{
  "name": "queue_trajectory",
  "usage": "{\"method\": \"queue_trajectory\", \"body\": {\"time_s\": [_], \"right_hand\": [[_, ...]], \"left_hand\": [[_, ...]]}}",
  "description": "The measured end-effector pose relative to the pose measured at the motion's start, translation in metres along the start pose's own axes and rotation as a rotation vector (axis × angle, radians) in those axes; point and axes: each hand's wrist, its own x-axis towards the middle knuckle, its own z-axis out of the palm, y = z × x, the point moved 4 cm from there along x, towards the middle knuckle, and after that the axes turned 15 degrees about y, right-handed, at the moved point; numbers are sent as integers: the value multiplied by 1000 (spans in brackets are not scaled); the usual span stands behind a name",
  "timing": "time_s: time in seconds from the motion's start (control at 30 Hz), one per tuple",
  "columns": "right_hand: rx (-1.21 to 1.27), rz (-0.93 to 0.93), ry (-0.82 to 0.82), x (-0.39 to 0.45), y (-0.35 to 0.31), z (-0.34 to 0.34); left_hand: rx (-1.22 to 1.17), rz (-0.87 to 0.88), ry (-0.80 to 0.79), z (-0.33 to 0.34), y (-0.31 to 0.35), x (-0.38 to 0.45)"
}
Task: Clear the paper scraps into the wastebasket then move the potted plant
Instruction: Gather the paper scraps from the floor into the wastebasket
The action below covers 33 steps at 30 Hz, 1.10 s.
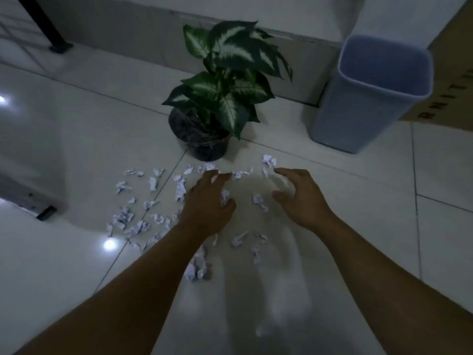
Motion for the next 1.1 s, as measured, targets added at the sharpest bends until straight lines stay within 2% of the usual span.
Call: {"method": "queue_trajectory", "body": {"time_s": [0.2,0.27,0.37,0.6,0.67,0.83,0.93,1.1], "right_hand": [[-134,-34,-172,52,8,35],[-184,-97,-269,57,9,49],[-227,-225,-316,48,10,63],[-104,-256,-161,-4,13,63],[-90,-328,-127,-17,13,67],[-312,-508,0,-27,14,71],[-481,-570,51,-29,11,65],[-453,-549,69,-26,16,63]], "left_hand": [[97,153,-77,20,15,31],[147,226,-128,30,9,33],[144,292,-133,42,-5,27],[78,293,96,44,-5,25],[98,282,118,45,0,25],[96,221,168,44,5,18],[204,170,220,40,2,13],[362,202,232,43,-4,5]]}}
